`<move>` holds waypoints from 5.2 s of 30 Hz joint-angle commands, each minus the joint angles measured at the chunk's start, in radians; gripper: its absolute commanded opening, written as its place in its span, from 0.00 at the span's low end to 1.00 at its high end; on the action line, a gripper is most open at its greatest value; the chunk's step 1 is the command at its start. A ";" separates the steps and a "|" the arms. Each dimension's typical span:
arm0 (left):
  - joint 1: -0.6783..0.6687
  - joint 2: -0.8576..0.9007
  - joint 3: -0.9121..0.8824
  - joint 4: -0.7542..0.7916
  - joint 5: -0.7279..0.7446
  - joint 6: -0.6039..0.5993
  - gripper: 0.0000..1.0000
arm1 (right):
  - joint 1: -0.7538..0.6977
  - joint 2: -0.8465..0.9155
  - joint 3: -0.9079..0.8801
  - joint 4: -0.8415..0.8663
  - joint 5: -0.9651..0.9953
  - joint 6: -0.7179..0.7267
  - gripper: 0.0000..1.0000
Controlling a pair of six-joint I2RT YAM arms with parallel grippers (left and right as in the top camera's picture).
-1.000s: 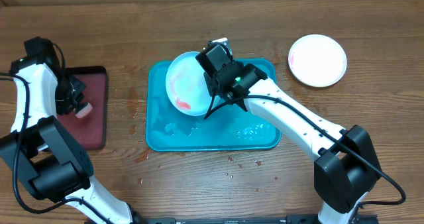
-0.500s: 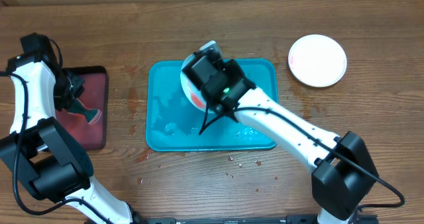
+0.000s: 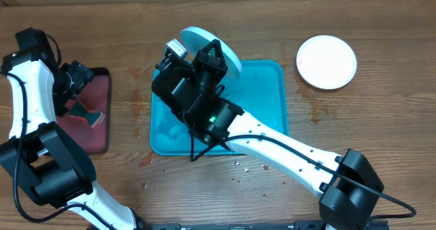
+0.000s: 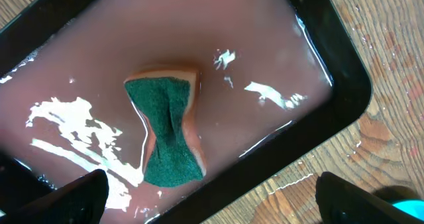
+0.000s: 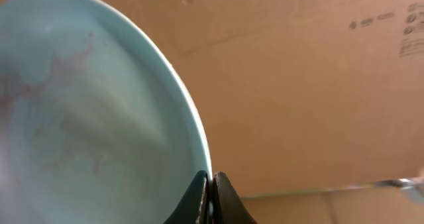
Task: Clean dirty plates on tray and stack at the side
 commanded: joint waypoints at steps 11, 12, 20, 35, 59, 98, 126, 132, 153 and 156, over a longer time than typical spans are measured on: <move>-0.003 -0.003 0.018 -0.002 0.014 0.002 1.00 | -0.253 -0.038 0.021 -0.353 -0.633 0.674 0.04; -0.003 -0.003 0.018 -0.002 0.014 0.002 1.00 | -0.302 -0.038 0.021 -0.378 -0.752 0.706 0.04; -0.003 -0.003 0.018 -0.002 0.014 0.002 1.00 | -0.793 -0.052 0.023 -0.450 -1.162 1.083 0.04; -0.003 -0.003 0.018 -0.003 0.014 0.002 1.00 | -1.379 -0.008 -0.192 -0.361 -1.526 1.088 0.12; -0.003 -0.003 0.018 -0.002 0.014 0.002 1.00 | -1.264 -0.006 -0.228 -0.292 -1.431 1.138 0.22; -0.003 -0.003 0.018 -0.002 0.014 0.002 1.00 | -1.203 -0.290 -0.229 -0.524 -1.384 1.098 0.08; -0.003 -0.003 0.018 -0.002 0.014 0.002 1.00 | -0.858 -0.627 -0.233 -1.241 -1.426 1.079 1.00; -0.003 -0.003 0.018 -0.002 0.014 0.002 1.00 | -0.858 -0.636 -0.233 -1.199 -1.420 1.078 1.00; -0.003 -0.003 0.018 -0.002 0.014 0.002 1.00 | -0.877 -1.466 -0.982 -0.342 -1.408 1.071 1.00; -0.003 -0.003 0.018 -0.002 0.014 0.002 1.00 | -0.876 -1.577 -1.083 -0.275 -1.398 1.072 1.00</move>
